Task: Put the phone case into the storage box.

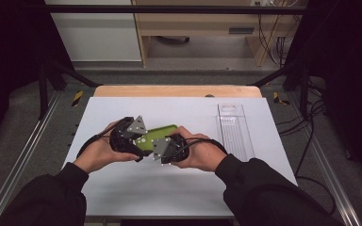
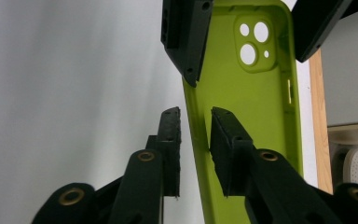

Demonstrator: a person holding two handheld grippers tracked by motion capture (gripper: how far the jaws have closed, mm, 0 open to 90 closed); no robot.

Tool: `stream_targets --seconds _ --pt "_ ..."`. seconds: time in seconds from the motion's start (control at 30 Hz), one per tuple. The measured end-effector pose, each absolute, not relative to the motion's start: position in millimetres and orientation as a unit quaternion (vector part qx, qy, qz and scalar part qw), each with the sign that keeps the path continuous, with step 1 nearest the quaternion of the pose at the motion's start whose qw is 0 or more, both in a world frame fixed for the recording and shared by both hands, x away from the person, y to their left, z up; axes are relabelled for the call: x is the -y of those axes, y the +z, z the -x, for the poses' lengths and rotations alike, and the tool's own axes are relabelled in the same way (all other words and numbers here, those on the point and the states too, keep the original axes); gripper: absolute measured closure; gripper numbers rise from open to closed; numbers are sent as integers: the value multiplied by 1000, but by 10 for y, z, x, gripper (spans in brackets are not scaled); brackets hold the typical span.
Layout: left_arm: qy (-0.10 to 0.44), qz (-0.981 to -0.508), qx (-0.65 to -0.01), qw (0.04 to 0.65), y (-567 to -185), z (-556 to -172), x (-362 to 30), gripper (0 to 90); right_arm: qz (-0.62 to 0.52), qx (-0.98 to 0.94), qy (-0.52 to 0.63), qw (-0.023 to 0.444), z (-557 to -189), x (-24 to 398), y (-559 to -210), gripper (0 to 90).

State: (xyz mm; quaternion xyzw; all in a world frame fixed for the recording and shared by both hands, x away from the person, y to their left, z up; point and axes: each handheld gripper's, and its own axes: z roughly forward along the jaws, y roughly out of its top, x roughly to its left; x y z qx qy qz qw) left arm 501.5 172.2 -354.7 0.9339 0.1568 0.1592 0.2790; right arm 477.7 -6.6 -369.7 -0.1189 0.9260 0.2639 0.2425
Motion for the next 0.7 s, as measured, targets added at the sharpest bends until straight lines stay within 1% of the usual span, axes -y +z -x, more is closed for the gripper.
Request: stream_targets --seconds 0.3,0.4,0.7 --pt "154 -936 -150 279 -3538 -4999 -1691 163 137 -924 253 250 -4757 67 -3715 822" --pt "156 -937 -145 276 -3533 -4989 -1686 163 140 -924 255 248 -4758 62 -3721 831" --pt "150 -939 -122 285 -3560 -4950 -1714 154 132 -933 262 209 -4759 54 -3744 869"
